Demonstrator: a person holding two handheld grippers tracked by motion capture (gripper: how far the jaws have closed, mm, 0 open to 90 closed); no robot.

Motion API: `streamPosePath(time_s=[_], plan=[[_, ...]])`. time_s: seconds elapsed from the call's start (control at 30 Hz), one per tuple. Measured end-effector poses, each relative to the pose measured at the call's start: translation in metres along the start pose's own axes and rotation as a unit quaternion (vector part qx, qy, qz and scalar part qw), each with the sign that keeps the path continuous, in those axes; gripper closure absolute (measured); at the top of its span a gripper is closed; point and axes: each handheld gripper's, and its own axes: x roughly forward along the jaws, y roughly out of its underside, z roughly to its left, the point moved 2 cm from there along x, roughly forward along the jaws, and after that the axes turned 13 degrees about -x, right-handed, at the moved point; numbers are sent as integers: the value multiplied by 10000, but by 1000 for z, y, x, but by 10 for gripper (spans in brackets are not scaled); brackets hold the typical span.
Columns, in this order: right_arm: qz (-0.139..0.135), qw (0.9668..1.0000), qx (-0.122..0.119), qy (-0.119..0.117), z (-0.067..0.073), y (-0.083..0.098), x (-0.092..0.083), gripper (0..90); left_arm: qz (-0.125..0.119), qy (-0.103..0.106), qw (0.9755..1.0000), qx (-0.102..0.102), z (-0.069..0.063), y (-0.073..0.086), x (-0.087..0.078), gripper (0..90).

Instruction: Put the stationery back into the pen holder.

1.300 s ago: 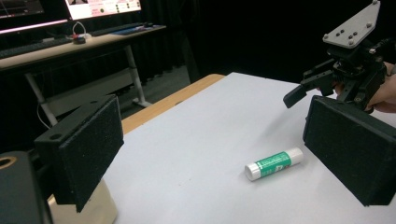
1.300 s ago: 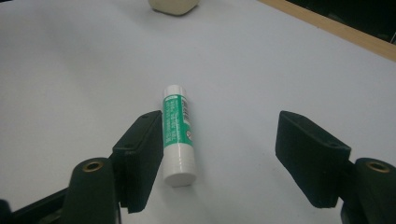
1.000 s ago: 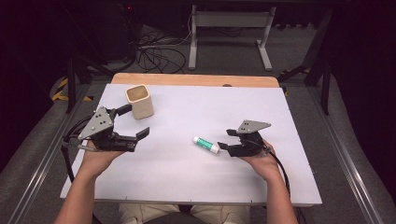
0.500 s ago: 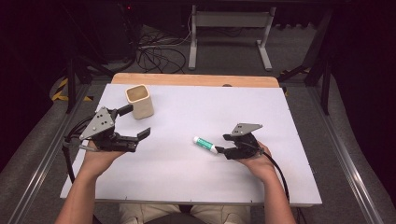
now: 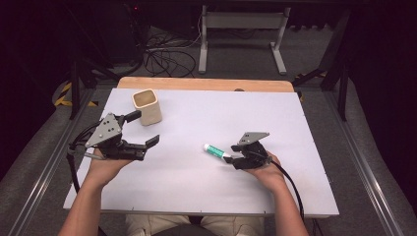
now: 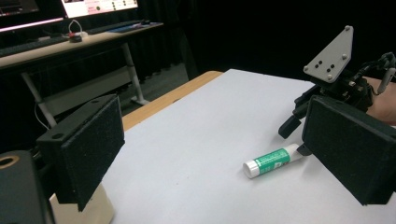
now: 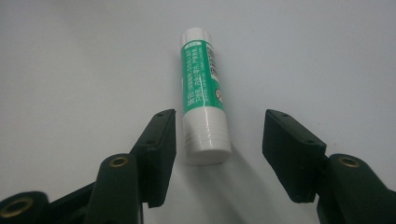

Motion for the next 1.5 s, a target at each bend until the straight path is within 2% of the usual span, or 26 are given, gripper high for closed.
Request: streamPosePath(time_s=[0.5, 0.63, 0.7, 0.93, 1.13, 1.5], plan=[[220, 9997, 21, -120, 4, 4, 14, 493, 14, 1, 10000, 11, 0, 0, 1, 66], [219, 9997, 25, -44, 5, 4, 14, 532, 18, 7, 10000, 8, 1, 1, 1, 67], [301, 9995, -99, 88, 6, 3, 14, 552, 32, 15, 10000, -7, 0, 1, 2, 68], [303, 9995, -120, 54, 9, 2, 14, 645, 43, 16, 10000, 6, 0, 2, 3, 70], [313, 9992, -223, 93, 10, 1, 13, 654, 28, 18, 10000, 25, 0, 2, 3, 72], [-109, 9993, -256, 269, 8, -7, 1, 657, 53, 44, 10000, 45, -1, 3, 5, 82]])
